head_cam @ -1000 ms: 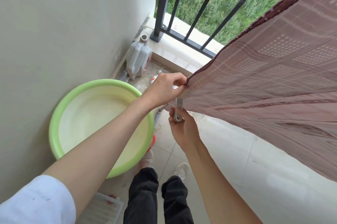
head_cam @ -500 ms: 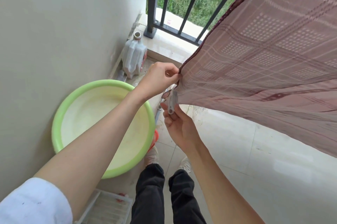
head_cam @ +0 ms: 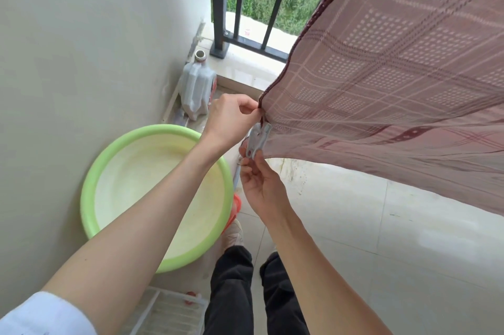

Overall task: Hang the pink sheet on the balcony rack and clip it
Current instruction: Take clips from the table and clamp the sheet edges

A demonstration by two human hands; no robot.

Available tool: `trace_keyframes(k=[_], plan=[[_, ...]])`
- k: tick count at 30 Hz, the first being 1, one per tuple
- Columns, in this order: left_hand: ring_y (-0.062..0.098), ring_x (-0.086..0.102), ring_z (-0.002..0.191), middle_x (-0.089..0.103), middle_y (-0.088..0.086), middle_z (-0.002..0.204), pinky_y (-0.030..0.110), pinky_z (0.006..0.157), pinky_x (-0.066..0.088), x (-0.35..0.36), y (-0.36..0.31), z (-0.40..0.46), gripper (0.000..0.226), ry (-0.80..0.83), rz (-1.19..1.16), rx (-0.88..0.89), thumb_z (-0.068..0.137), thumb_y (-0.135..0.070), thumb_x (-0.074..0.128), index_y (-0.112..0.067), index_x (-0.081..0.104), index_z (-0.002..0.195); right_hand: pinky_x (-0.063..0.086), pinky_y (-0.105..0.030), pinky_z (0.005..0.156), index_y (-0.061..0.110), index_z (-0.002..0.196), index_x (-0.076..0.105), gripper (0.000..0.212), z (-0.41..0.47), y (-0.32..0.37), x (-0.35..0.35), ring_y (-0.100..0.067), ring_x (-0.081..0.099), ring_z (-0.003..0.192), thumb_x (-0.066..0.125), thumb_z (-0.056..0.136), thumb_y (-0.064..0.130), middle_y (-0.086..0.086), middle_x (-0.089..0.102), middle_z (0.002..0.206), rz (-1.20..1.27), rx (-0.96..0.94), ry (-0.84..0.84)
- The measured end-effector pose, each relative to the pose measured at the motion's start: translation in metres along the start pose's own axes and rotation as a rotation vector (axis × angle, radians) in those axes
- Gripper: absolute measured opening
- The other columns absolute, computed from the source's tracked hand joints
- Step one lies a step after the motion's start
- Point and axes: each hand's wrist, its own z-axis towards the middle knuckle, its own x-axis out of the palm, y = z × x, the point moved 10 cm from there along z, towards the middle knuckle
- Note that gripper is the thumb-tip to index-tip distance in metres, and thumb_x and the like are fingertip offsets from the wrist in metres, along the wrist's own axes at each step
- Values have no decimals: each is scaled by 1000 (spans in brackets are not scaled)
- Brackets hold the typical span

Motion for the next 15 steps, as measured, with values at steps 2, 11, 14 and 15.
trace_keyframes(k=[2,11,14,15], plan=[[-9,55,55,63,-15,61,7,59,41,-2,0,-3,20,-30,17,-5,78,-21,67,-30,61,60,48,-14,51,-3,97,58,20,0,-3,2,-11,60,55,53,83,10,-15,70,79,40,4,-6],[13,62,72,68,-4,75,31,75,51,-13,-12,-19,10,-82,98,12,81,-18,64,-14,70,75,48,-16,53,1,80,61,20,5,-4,11,-11,58,57,46,93,7,-11,70,71,20,4,3],[27,62,79,70,-3,76,34,77,49,-14,-11,-20,14,-61,128,28,82,-20,63,-22,65,68,45,-17,51,5,84,59,9,9,-8,17,-10,57,58,51,87,8,-7,70,73,54,15,48],[28,62,81,68,-5,74,34,76,50,-15,-10,-20,15,-64,129,30,81,-20,63,-23,64,66,43,-18,51,7,86,59,7,9,-9,19,-10,57,59,52,85,10,-5,70,74,52,17,62]])
